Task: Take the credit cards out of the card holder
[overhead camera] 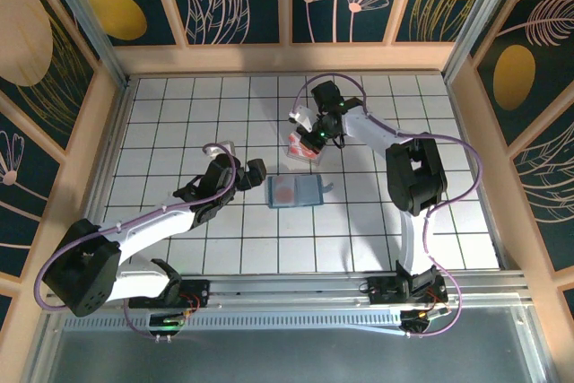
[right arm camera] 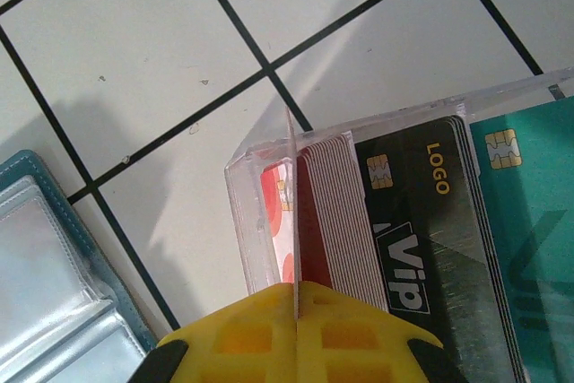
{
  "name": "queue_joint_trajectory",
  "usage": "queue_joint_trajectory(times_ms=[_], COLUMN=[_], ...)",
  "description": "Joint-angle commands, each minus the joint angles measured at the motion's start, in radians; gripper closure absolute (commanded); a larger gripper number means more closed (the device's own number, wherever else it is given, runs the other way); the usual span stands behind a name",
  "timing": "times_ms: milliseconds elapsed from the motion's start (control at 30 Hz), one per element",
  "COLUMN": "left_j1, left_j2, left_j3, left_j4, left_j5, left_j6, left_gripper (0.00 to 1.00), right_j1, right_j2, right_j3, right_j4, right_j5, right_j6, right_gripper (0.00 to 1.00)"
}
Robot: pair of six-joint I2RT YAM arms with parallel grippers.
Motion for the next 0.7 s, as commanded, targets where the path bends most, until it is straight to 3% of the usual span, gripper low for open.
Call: queue_joint_trajectory(times_ms=[0,667], left_j1=[0.007,0.007], left_j2=[0.007,0.02], left_j3=[0.008,0.024], left_j4=[-0.001,0.0], left_j5=[0.004,0.003], left_j6=[0.001,0.011], left_gripper=[0.01,0.01], right_j1=[-0.012,-0.024], right_j2=[0.015,0.072], right_j3=[0.033,0.149], right_j4=[-0.079,-0.192], right_j5=[-0.012,0.004], right_j6=[0.003,-0.007], right_gripper=[1.0,1.0])
